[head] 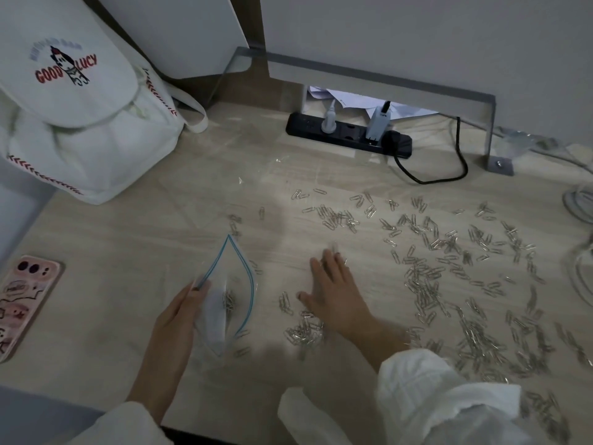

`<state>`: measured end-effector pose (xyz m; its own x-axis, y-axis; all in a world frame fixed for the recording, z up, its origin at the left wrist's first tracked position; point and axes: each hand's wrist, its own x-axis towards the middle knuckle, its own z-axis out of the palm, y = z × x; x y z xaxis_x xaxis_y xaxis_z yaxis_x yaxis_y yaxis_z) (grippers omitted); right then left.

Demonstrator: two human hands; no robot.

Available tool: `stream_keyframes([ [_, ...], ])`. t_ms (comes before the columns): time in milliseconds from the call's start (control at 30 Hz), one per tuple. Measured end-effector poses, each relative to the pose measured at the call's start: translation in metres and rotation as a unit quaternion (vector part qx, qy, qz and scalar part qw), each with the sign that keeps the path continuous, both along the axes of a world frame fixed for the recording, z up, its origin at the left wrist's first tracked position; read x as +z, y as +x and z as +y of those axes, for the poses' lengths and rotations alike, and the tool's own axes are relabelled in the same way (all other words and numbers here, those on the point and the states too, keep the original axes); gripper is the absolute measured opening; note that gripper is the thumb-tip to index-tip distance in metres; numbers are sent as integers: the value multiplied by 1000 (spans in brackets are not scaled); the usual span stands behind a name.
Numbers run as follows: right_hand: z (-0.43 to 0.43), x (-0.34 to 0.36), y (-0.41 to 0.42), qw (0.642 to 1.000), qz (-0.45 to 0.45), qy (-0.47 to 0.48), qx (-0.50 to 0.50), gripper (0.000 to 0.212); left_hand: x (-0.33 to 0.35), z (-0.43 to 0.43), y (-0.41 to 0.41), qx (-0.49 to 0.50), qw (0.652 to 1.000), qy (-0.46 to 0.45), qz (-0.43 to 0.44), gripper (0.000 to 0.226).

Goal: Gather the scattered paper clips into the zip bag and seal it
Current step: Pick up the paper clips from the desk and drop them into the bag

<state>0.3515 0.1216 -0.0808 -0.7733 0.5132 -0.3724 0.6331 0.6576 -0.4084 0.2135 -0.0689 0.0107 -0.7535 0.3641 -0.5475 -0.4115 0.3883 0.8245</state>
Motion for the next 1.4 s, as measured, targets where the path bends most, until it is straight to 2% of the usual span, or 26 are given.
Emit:
stream_keyframes([
  [100,-23,0,19,999,24,-18,43,94,0,0,2,2,1000,1,-4,15],
  [167,-35,-4,31,997,17,-30,65,92,-2,-1,3,0,1000,-2,-5,15],
  [233,-46,-9,41,997,26,-9,76,80,-2,-1,5,-5,1000,-9,-4,19],
  [333,-56,-14,48,993,87,49,59,49,-1,0,6,-10,1000,-15,-3,27],
  [433,-58,-18,48,982,145,108,49,57,0,0,9,-17,1000,-12,-5,35],
  [467,-58,-20,49,977,170,121,53,46,0,-1,9,-18,1000,-12,-4,37],
  [500,-57,-24,50,971,188,132,66,24,0,-2,10,-17,1000,-10,-4,38],
  [533,-55,-27,51,969,193,135,72,19,0,-2,11,-17,1000,-9,-4,37],
  [600,-52,-35,54,973,178,119,89,55,0,-4,13,-15,1000,-11,-5,35],
  [667,-51,-36,53,974,170,121,91,65,0,-6,14,-6,1000,-9,-6,28],
  [767,-49,-36,51,968,185,150,82,58,1,-8,15,3,1000,-4,-3,18],
  [867,-42,-31,47,959,203,180,81,33,3,-9,16,8,1000,1,0,17],
  [933,-39,-26,46,961,213,166,66,12,3,-12,17,9,1000,3,0,16],
  [1033,-37,-15,44,970,231,53,-53,25,2,-14,17,6,1000,7,1,13],
  [1067,-37,-9,43,966,234,13,-110,23,2,-15,17,6,1000,7,0,14],
  [1100,-37,-1,41,955,240,-18,-170,18,1,-15,17,8,1000,5,-1,14],
  [1167,-37,12,37,911,256,-75,-314,23,2,-14,16,8,1000,2,-5,12],
  [1233,-38,25,32,836,266,-178,-446,23,2,-13,16,6,1000,-4,-6,17],
  [1267,-39,32,29,788,278,-247,-491,19,2,-13,17,5,1000,-8,-6,21],
  [1333,-44,57,18,689,307,-382,-534,16,2,-11,17,-1,1000,-16,-3,31],
  [1367,-48,72,13,665,321,-422,-526,16,2,-11,18,-2,1000,-19,-1,34],
  [1400,-54,87,7,664,328,-445,-504,16,2,-10,18,-2,1000,-21,-2,35],
])
